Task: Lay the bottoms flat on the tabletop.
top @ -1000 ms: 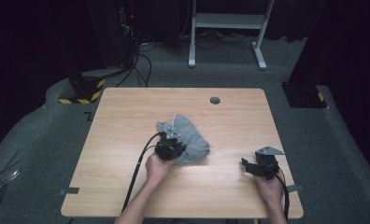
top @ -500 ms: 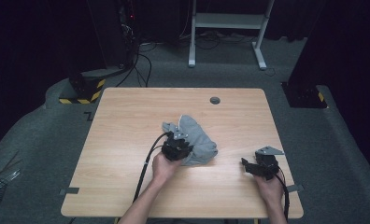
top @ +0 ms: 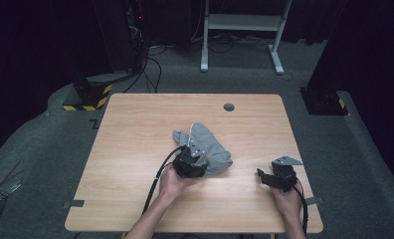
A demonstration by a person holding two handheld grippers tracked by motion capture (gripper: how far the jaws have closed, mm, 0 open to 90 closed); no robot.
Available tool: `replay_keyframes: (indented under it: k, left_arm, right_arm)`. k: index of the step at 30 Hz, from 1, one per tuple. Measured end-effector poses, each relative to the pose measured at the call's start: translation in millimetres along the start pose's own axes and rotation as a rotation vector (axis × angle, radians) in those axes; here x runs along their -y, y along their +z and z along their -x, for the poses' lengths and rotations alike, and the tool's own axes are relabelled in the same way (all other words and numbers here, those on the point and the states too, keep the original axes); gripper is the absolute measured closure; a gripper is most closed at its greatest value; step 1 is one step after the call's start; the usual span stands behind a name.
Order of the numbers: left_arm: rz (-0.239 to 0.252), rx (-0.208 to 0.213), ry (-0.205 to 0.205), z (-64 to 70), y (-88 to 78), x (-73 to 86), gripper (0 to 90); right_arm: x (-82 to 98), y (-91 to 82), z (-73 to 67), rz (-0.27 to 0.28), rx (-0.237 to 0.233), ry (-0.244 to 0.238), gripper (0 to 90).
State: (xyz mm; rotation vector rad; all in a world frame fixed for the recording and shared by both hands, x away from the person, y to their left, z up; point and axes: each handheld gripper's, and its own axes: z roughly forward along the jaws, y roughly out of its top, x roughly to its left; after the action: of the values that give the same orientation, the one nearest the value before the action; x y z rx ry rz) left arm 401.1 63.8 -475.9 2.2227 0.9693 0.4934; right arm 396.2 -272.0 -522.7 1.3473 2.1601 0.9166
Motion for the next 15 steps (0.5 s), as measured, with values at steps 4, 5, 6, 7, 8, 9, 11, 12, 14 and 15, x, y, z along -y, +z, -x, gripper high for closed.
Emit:
replay_keyframes:
  k: [4, 5, 6, 7, 8, 9, 11, 12, 14, 15]
  left_arm:
    - [-0.027, -0.015, 0.009, -1.3, 3.7, 0.2, 62.1]
    - [-0.03, -0.021, 0.014, -2.1, 3.9, 0.2, 67.7]
    - [-0.03, -0.019, 0.017, -3.3, 3.1, 0.1, 73.4]
    - [-0.025, -0.017, 0.019, -4.7, 2.1, 0.1, 78.9]
    - [-0.02, -0.011, 0.016, -6.4, 0.1, 0.1, 81.6]
    - [-0.009, -0.013, 0.017, -6.9, -1.9, 0.1, 83.0]
    - [0.024, -0.015, 0.015, -8.8, -9.7, -0.7, 84.1]
    - [0.051, -0.015, 0.004, -11.1, -15.3, -1.5, 84.4]
    - [0.09, -0.02, -0.021, -18.3, -27.4, -4.2, 84.7]
    - [0.105, -0.021, -0.031, -21.5, -31.8, -5.4, 84.7]
  right_arm:
    - [0.0, 0.0, 0.0, 0.0, 0.0, 0.0, 31.8]
    - [0.0, 0.0, 0.0, 0.0, 0.0, 0.0, 31.8]
    - [0.0, 0.0, 0.0, 0.0, 0.0, 0.0, 31.9]
    - [0.0, 0.0, 0.0, 0.0, 0.0, 0.0, 31.8]
    - [0.0, 0.0, 0.0, 0.0, 0.0, 0.0, 31.8]
    - [0.0, 0.0, 0.0, 0.0, 0.0, 0.0, 31.9]
    - [0.0, 0.0, 0.0, 0.0, 0.0, 0.0, 31.8]
    - [0.0, 0.0, 0.0, 0.0, 0.0, 0.0, 31.8]
    - [0.0, 0.0, 0.0, 0.0, 0.0, 0.0, 31.8]
    - [0.0, 0.0, 0.0, 0.0, 0.0, 0.0, 31.8]
